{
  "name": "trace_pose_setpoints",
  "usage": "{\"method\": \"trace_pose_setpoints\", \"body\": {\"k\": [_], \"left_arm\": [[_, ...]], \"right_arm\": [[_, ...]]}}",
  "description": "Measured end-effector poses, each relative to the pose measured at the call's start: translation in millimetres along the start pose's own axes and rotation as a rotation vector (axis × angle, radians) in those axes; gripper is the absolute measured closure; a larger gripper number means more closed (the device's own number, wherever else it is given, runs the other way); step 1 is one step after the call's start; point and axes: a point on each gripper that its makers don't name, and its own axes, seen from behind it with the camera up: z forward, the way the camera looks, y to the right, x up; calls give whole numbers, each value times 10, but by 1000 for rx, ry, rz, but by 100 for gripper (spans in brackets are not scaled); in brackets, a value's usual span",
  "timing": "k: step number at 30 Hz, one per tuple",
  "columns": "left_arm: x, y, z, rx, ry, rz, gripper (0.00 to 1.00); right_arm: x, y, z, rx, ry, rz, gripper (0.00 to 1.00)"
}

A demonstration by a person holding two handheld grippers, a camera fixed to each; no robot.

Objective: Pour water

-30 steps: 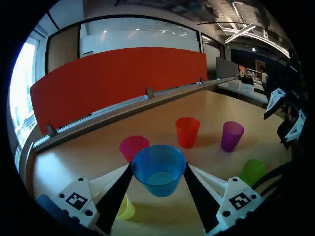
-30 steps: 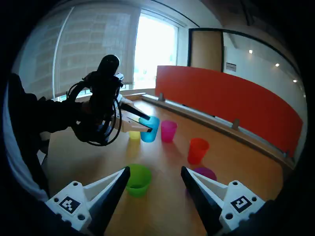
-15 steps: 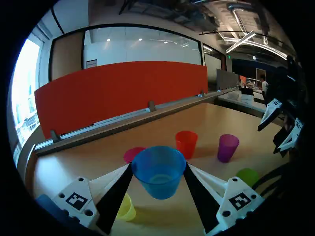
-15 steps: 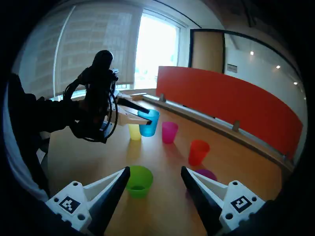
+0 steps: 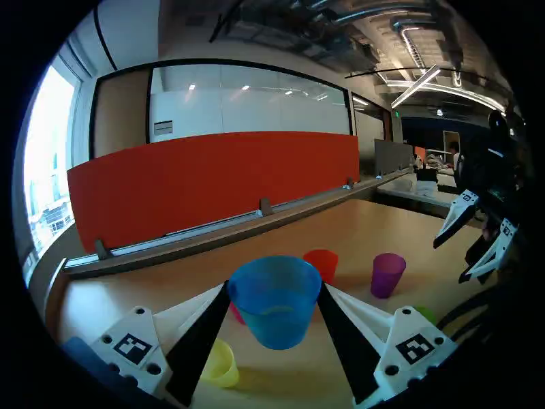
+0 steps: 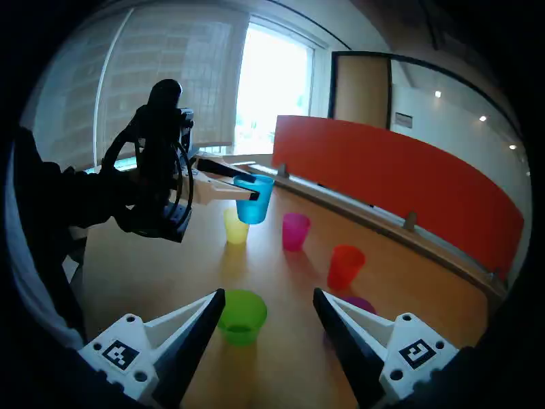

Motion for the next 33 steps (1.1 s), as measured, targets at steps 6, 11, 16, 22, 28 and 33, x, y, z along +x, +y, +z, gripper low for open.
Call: {"method": "trace_pose_setpoints", "body": {"k": [6, 11, 16, 22, 28, 33], "left_arm": [[58, -33, -58, 8, 22, -11, 11], [106, -46, -101, 12, 42, -13, 11], [143, -50, -150, 16, 60, -13, 11], [178, -48, -219, 13, 72, -16, 11], [236, -38, -302, 12, 88, -10, 11], [275, -29, -370, 12, 94, -3, 11]], "right_arm": [[3, -1, 10, 1, -1, -1, 0], [13, -7, 20, 2, -2, -5, 0], [18, -7, 34, 4, -6, -4, 0], [-14, -14, 56, 13, -14, -5, 0], [-83, -46, 102, 30, -30, -7, 0], [-121, -85, 142, 46, -38, -14, 0]]}}
